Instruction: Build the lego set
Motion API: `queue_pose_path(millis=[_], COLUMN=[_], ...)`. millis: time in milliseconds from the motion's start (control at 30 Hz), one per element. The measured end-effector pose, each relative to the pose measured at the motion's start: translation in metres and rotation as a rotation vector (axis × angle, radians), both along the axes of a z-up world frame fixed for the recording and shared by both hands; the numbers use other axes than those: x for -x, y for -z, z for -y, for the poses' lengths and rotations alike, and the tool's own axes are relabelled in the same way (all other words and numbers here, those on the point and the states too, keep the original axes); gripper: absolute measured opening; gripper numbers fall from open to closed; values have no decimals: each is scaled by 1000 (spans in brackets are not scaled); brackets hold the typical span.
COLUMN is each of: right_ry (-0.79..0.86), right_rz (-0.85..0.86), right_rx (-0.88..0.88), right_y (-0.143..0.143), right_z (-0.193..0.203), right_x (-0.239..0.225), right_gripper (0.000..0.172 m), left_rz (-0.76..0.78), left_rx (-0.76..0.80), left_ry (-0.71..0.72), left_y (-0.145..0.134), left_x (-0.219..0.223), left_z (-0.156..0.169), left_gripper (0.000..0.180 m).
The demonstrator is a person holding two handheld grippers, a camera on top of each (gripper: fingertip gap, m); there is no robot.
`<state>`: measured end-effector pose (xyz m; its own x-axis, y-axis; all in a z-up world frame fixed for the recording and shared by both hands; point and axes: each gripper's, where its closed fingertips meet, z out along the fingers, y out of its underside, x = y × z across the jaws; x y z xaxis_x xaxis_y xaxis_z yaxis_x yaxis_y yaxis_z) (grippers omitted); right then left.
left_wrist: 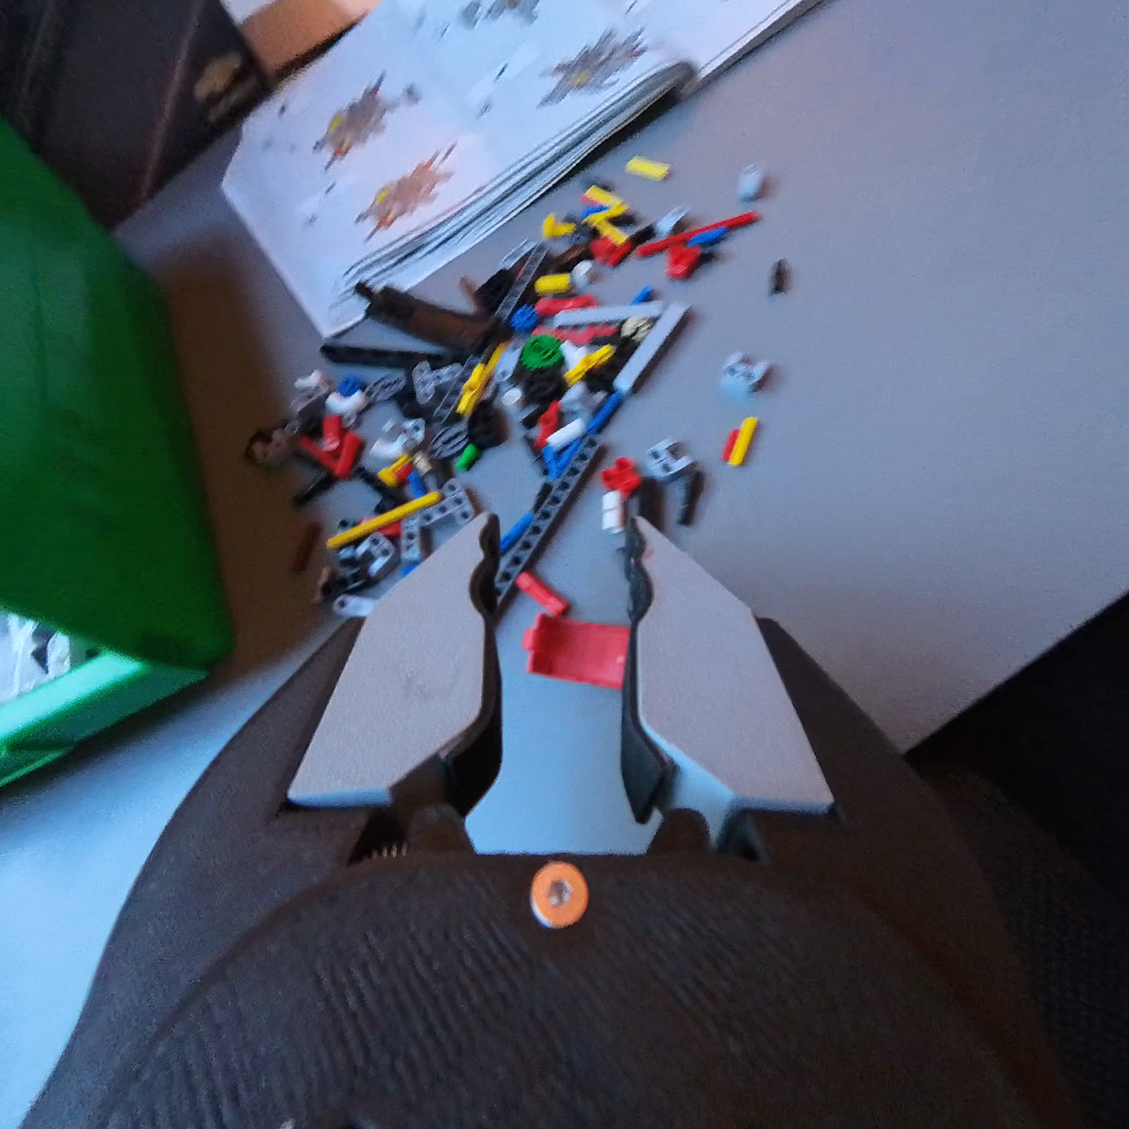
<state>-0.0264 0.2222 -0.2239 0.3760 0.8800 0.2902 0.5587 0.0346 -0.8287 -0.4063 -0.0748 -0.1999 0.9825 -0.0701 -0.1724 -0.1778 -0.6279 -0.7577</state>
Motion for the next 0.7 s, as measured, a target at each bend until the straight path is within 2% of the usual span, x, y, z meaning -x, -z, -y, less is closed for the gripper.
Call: queue_pose_path(millis=[200, 300, 367, 500, 567, 633, 700], right_ry=[0, 1, 0, -4, -3, -3, -3], right_rz=[1, -2, -3, 11, 14, 8, 0], right_rx=[-5, -6, -12, -12, -13, -16, -17], right_y=[0, -1, -1, 1, 1, 0, -1], right_z=[0, 0, 0, 1, 1, 1, 1], right_x=[0, 0, 0, 1, 1, 0, 0], right_gripper=[4, 5, 4, 4, 4, 4, 4], left_rz=[-13, -119, -127, -2, -13, -28, -5], left_rx=[69, 130, 173, 145, 152, 173, 232], left_ry=[-118, -196, -209, -120, -75, -19, 97], left_y=[6, 12, 20, 22, 17, 13, 15], left_x=[47, 74, 81, 60, 55, 52, 39], left_z=[10, 26, 35, 19, 3, -18, -38], left_gripper=[45, 46, 45, 31, 21, 20, 20])
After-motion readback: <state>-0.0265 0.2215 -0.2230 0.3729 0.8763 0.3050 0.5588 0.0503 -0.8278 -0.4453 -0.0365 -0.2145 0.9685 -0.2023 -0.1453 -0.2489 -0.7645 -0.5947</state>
